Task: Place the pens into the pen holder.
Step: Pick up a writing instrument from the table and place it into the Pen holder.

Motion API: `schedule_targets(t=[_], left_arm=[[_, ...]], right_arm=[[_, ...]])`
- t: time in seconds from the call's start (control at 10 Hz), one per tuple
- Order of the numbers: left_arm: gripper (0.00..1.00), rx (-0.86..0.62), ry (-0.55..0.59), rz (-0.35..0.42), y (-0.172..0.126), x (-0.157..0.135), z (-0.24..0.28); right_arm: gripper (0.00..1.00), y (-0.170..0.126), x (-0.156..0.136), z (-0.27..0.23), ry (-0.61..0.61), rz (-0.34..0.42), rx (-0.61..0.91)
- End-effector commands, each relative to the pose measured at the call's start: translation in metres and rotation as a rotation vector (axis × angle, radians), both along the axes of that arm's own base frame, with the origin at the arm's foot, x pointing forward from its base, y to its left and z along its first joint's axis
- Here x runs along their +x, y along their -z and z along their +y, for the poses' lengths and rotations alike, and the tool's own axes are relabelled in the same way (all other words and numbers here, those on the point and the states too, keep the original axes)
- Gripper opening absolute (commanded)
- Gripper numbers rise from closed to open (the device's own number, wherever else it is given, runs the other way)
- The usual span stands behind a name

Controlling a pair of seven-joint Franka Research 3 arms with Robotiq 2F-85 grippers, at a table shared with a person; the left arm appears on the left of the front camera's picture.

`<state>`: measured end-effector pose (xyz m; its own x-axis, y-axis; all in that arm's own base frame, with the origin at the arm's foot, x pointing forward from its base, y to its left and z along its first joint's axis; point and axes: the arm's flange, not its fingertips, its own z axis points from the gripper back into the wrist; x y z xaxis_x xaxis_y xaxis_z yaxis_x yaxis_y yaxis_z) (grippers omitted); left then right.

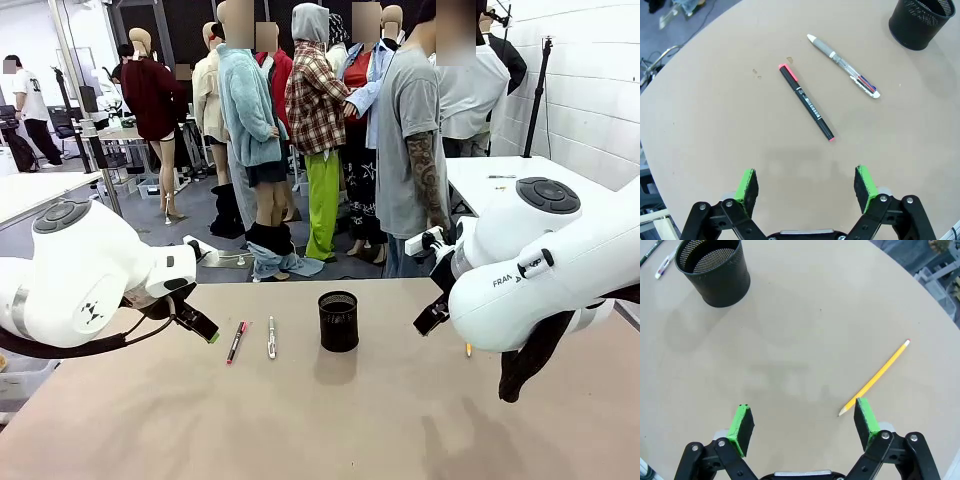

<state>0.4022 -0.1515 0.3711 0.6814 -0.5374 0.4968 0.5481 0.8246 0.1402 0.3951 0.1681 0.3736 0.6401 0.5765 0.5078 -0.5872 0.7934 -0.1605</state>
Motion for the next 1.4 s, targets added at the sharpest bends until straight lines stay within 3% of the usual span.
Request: schedule_targets(t=[0.0, 0.2, 0.4, 0.9, 1.3], left_arm=[[1.00, -0.001, -0.002, 0.000, 0.000, 0.000, 0.001], [1.00, -0.001, -0.002, 0.000, 0.000, 0.000, 0.001], [1.00, -0.001, -0.002, 0.000, 0.000, 0.000, 0.001], [1.00, -0.001, -0.002, 0.000, 0.000, 0.000, 0.001], [1.00, -0.001, -0.002, 0.000, 0.000, 0.000, 0.001]], right_arm=[[1.00, 0.000, 0.000, 0.000, 0.000, 0.000, 0.001], [1.00, 0.000, 0.000, 0.000, 0.000, 0.000, 0.000], [1.00, -0.008, 0.036, -0.004, 0.027, 0.022, 0.040], [1.00, 0.010, 0.129, -0.031, 0.277, 0.224, -0.070], [1.00, 0.046, 0.161, -0.047, 0.369, 0.363, -0.062]])
